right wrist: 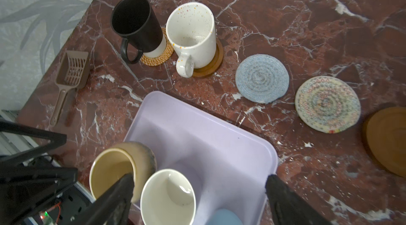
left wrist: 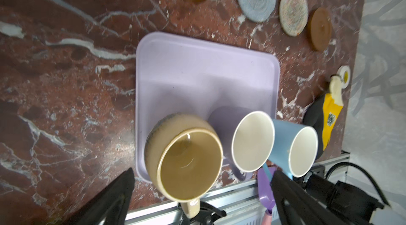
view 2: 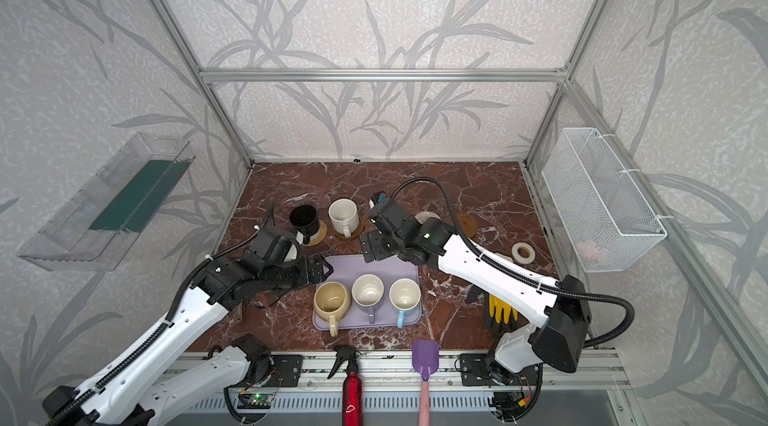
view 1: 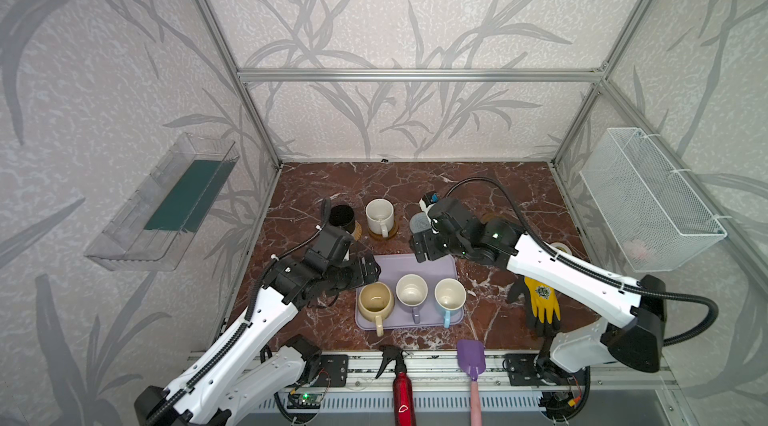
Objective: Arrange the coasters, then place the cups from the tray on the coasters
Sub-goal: 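Move the left gripper over the beige glazed mug on the tray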
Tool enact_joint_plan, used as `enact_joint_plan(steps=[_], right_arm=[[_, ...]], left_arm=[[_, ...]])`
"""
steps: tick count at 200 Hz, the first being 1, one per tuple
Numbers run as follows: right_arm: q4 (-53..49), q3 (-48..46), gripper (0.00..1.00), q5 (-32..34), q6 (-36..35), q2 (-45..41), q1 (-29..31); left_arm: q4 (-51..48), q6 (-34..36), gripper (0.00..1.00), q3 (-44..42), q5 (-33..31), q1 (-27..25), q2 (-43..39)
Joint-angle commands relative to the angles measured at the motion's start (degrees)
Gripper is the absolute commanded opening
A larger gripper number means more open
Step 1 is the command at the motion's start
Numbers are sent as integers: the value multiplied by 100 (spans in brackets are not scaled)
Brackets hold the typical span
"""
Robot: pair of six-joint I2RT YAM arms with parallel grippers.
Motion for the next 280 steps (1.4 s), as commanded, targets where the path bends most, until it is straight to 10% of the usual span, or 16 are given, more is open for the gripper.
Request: enact_joint_plan(steps=[1,59,146,280], right_arm=[[-303,-366,99,-45,-219,-484,42],[22,-1392,99,-1168,-227,-1374,82],[1,-1770,99,-839,-140,-1348,192],[191,-2003,99,-660,238,-1465,188]], left_arm=[[-185,-534,99,-240,-322,-403,-113],[-276,-858,99,-258,-871,-1437,463],[-318,-1288,99,-384,-1197,-2278,940],[-91,-1565,59,-757,-2008,-2734,1344]])
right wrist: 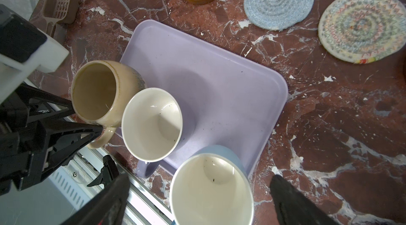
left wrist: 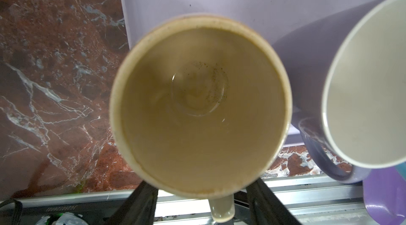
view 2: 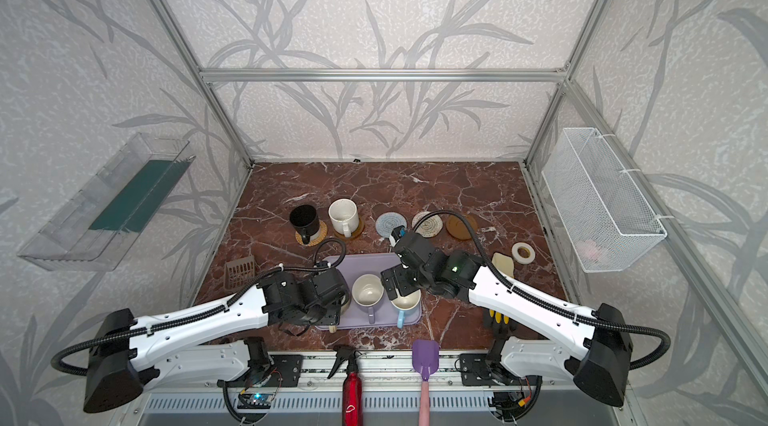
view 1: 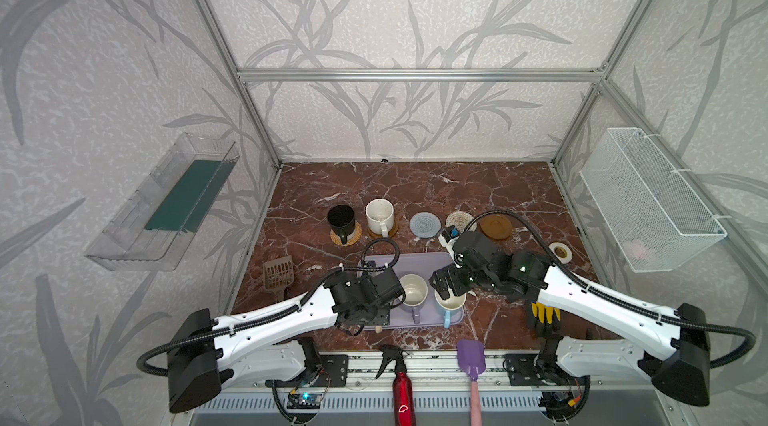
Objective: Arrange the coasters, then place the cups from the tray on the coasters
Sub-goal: 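Move the left gripper over the beige glazed mug on the tray, then lower the left gripper onto the beige glazed mug rim and grip it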
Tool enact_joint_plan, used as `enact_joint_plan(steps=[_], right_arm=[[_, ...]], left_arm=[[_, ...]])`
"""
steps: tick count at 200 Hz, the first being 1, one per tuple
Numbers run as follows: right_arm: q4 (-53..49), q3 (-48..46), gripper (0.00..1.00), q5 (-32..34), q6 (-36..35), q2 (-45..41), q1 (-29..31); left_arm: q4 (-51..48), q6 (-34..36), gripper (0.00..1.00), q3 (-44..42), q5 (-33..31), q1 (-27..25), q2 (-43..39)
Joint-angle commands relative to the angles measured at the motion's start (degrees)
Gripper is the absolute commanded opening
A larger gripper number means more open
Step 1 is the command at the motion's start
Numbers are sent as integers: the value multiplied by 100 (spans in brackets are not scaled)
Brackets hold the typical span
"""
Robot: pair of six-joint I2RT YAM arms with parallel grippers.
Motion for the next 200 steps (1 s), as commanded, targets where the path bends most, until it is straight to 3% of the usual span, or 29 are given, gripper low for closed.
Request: enact_joint_plan(steps=[1,17,43,145,160,200], right_arm=[[149,-69,99,-17,91,-144,41],[374,-143,99,-219,87,-143,44],[709,-313,99,-427,148,-156,44],[845,-382,99,-487,170,-46,44],[885,-395,99,-496,183,-46,44],[933,-402,99,-466,175,-55,39]], left_arm=[[37,-162,59,-245,-395,-5,-66],[220,-165,54,-322,-417,-5,-43],[223,-86,53,-276,-525,-17,163],[478,44,20,-309,-692,-17,567],[473,72,10,-281,-706,-20,534],[285,154,0,-67,-892,-5,477]])
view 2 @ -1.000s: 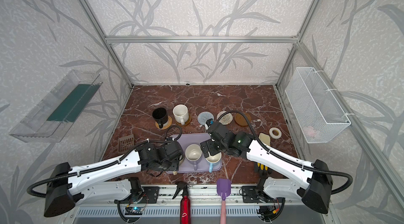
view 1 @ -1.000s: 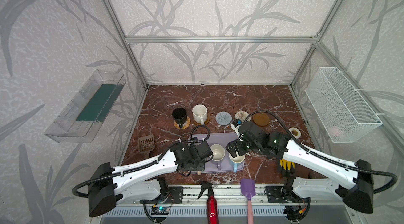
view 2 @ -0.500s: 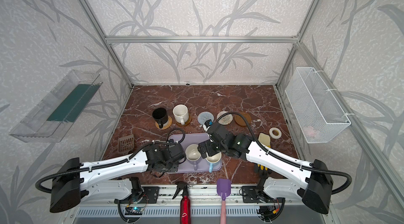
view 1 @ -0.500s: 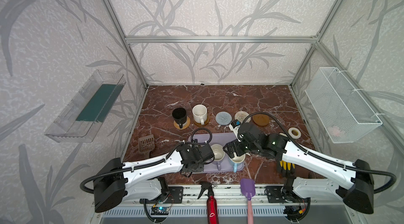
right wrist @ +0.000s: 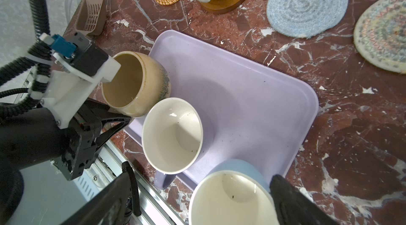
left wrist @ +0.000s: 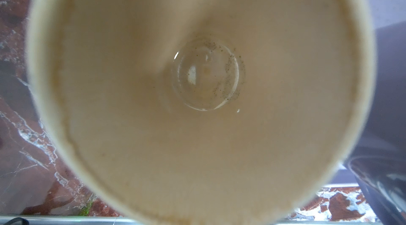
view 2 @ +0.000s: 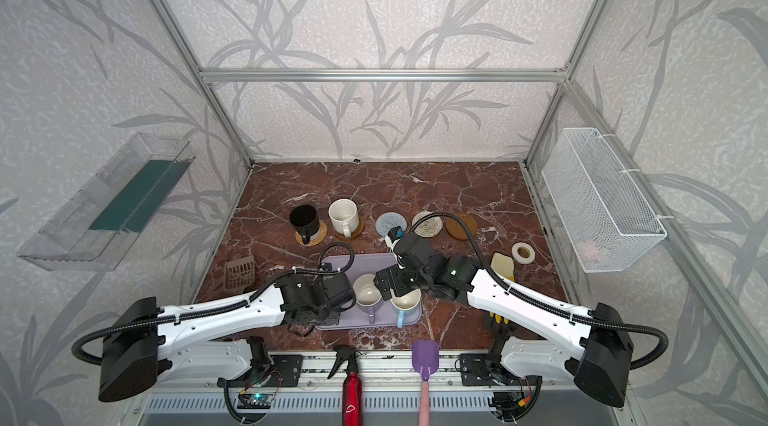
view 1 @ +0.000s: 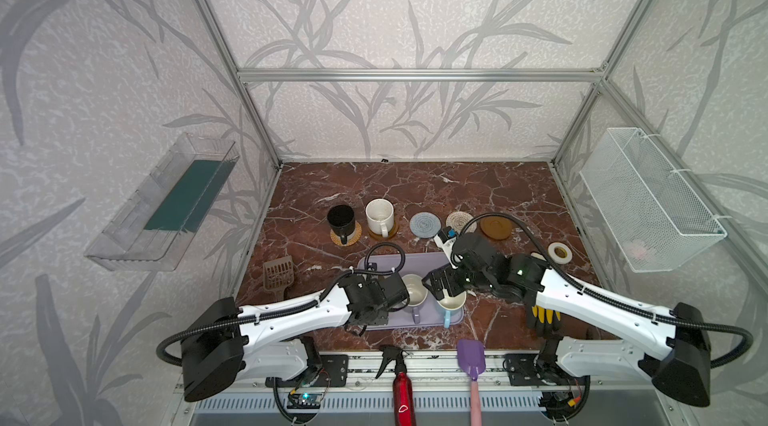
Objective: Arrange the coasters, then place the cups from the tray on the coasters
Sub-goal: 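Lower the left gripper onto the beige glazed mug rim and grip it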
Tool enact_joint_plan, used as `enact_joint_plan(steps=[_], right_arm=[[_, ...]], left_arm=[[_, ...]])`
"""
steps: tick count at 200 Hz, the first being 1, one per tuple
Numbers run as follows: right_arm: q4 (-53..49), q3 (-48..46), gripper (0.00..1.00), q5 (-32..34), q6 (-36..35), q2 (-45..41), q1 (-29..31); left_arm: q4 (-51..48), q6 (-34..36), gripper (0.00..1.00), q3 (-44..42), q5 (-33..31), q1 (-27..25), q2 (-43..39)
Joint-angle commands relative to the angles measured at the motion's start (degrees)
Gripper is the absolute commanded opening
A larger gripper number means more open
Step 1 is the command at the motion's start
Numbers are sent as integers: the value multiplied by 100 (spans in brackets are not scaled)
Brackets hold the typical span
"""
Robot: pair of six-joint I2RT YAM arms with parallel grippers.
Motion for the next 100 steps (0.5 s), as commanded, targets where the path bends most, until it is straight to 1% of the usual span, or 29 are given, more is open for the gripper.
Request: enact_joint_plan(steps=[1,45,100], right_arm=[[118,-58,99,-9,51,-35,41],[153,-74,99,69,34,-79,44],[286,-16,99,-50,24,-40,41]], left_arm=[[-144,71,0,231,-421,11,-89],[-294,141,0,500,-564,7,-167],[-661,106,0,835,-679,68,-278]])
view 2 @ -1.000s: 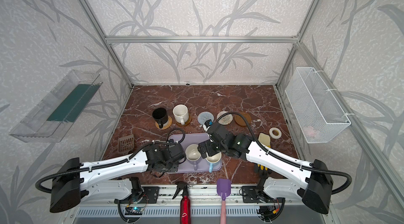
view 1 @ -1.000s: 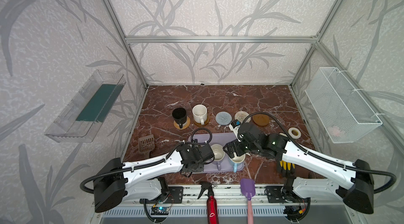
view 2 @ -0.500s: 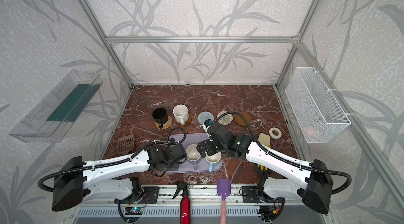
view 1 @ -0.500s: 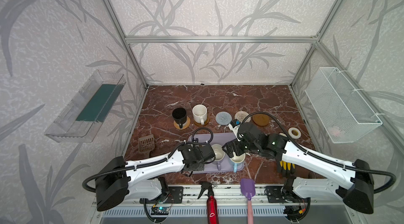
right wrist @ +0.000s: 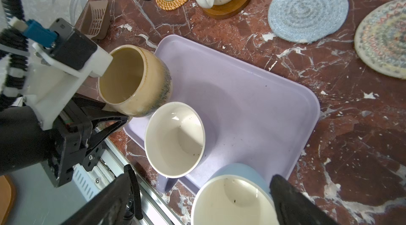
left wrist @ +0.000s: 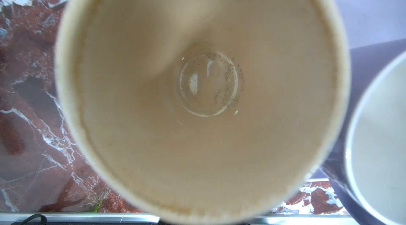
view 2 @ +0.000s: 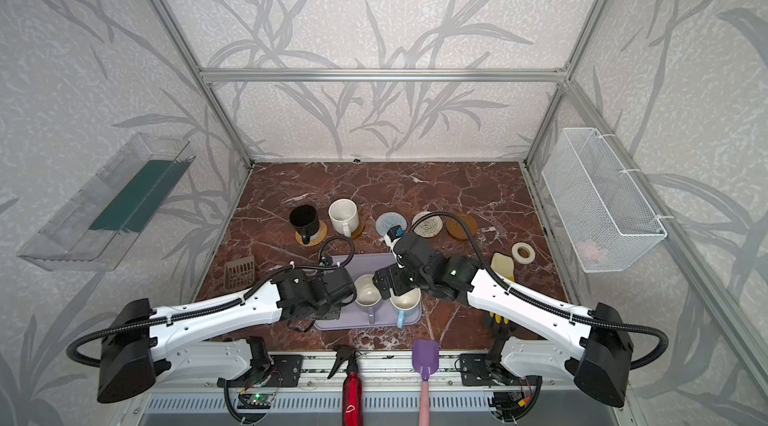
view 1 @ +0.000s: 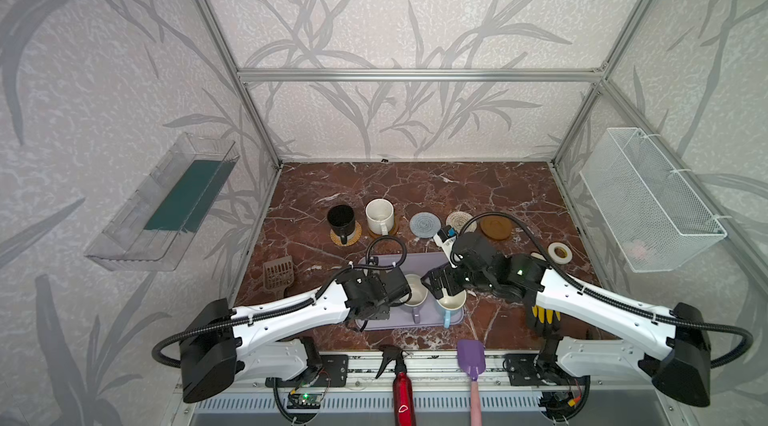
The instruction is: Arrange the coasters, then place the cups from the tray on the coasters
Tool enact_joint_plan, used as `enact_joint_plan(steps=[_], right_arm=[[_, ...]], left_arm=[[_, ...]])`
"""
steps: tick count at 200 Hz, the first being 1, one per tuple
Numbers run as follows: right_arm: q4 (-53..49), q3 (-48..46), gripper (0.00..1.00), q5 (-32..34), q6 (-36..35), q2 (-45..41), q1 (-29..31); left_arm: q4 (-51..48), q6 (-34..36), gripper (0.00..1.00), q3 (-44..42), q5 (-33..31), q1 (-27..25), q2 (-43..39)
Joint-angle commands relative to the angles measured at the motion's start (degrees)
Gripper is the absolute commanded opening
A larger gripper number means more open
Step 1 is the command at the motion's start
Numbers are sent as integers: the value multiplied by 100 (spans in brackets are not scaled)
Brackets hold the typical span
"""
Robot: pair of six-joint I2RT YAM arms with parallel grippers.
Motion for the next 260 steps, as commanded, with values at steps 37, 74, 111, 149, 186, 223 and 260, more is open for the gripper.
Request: enact_joint_plan(steps=[37,74,111,149,186,223,260], right_arm=[[413,73,99,-139,54,12,-11],[572,242,99,-407,134,114,-137],[836,300,99,-732,529,246,-515],[883,473,99,-728,436,323,-713],[717,607,99,-970,425,394,-1063],[504,809,99,-978,272,442,-1406],[251,981,99,-840,219,580,-1695]], left_arm=[[-477,90,0,610,-568,115,-261],[-731,363,0,885,-621,410,-347],[-782,670,0,1400,-616,629,-288],[-730,933,0,1949,-577,710,38],[-859,1158,0,2413,-540,808,296],[-841,1467,0,2963,-447,965,610],[-544,1615,0,3338,-374,1034,955]])
